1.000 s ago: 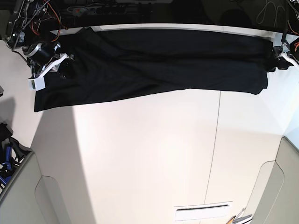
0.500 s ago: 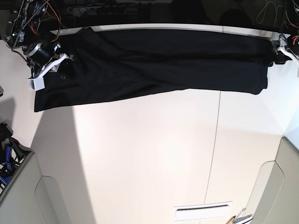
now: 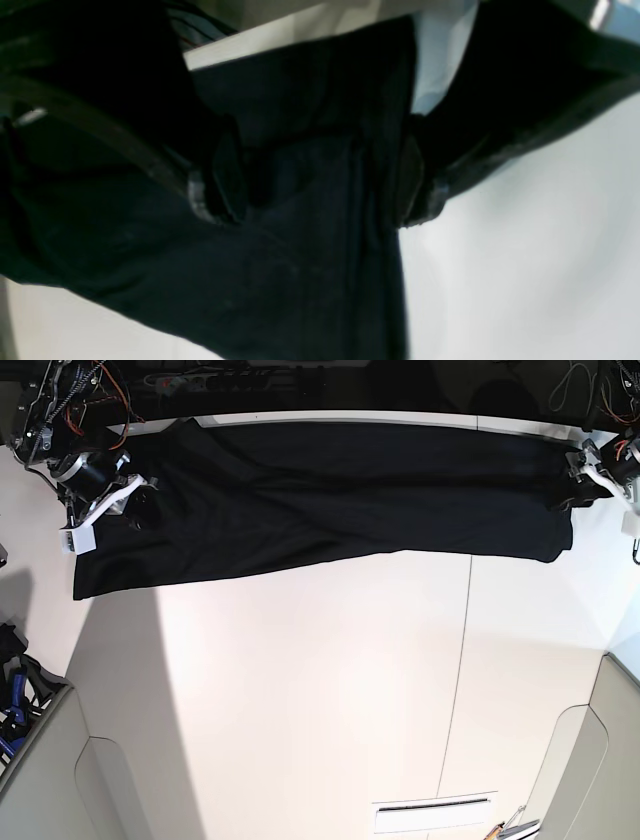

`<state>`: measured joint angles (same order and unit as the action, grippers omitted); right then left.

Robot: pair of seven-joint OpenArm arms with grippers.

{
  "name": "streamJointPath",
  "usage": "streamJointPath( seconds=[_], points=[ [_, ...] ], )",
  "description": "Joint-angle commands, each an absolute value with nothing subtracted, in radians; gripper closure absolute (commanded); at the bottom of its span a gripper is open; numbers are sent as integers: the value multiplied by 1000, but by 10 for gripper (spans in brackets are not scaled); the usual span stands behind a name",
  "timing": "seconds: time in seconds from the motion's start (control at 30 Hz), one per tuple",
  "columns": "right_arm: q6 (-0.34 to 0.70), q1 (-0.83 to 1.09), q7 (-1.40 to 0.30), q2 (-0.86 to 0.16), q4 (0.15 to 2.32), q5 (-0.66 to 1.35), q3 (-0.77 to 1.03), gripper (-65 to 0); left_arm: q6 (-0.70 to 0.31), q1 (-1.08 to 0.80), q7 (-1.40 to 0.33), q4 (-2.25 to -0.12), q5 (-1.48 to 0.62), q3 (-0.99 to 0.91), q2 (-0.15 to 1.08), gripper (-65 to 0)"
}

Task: Fold the T-shirt properly
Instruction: 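Release and regrasp the ends of the folded strip with both grippers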

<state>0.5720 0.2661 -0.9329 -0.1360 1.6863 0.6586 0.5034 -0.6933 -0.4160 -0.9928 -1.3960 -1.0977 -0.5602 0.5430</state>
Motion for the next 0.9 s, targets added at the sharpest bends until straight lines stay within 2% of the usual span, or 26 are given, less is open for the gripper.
streamJointPath(
  seconds=[0.0,0.1,0.23,0.27,0.47,0.87],
  points=[
    [577,260,-917,-147,1702,682,507,0,-698,-418,-1021,-1405,-1116,-562,559,-386],
    [577,260,-917,-147,1702,682,507,0,-698,-418,-1021,-1405,-1133,-562,559,-212],
    [577,258,-920,-147,1702,702,508,0,-698,-418,-984,-1405,-1132,-562,560,-17],
    [577,258,-925,-147,1702,715,508,0,-698,-416,-975,-1405,-1132,-562,560,0],
    [582,258,-958,-147,1723,812,523,0,-698,-380,-878,-1405,-1026,-565,560,0],
    [589,258,-1016,-146,1828,886,609,0,-698,-201,-864,-1406,-900,-571,590,0]
  ],
)
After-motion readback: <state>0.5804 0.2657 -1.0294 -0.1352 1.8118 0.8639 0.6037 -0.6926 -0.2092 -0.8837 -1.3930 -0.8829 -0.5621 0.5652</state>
